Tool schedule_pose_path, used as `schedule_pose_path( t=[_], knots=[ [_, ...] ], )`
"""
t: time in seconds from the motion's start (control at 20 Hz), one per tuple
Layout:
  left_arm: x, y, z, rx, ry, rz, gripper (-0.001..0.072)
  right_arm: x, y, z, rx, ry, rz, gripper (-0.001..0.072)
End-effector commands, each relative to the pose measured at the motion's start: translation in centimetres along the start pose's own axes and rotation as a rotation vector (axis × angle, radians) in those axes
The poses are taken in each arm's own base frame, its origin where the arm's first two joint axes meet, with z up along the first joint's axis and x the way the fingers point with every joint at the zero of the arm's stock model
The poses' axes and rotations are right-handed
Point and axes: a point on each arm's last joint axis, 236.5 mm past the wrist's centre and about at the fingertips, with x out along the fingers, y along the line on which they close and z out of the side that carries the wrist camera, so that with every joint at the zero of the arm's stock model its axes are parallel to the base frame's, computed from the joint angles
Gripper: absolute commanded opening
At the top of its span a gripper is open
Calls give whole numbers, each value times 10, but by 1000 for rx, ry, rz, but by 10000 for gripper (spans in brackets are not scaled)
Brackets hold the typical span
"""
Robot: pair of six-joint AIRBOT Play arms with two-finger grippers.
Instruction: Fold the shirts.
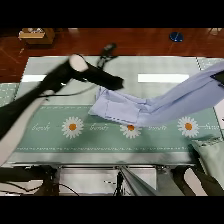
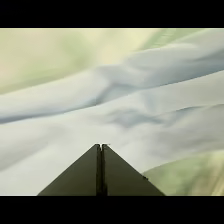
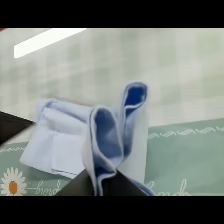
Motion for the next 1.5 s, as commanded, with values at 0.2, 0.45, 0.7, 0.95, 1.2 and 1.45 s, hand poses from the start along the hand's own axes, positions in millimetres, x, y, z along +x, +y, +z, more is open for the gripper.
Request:
schedule_pose_path(
  t=[0.2,0.45,0.7,0.95,1.2,1.45],
  knots=[
    [-271,105,13,-50,-262,537,26,70,59,0,-153,65,137,34],
    [-351,99,-17,-89,-332,642,27,169,113,-41,-214,194,185,34],
    [-370,94,-37,-118,-322,670,27,265,153,-112,-255,320,221,34],
    [-367,90,-48,-124,-280,658,27,328,197,-171,-193,317,270,35],
    [-360,93,-56,-139,-252,649,27,342,223,-227,-176,391,315,339],
    [-356,95,-60,-132,-235,647,27,316,209,-188,-261,348,296,511]
  ],
)
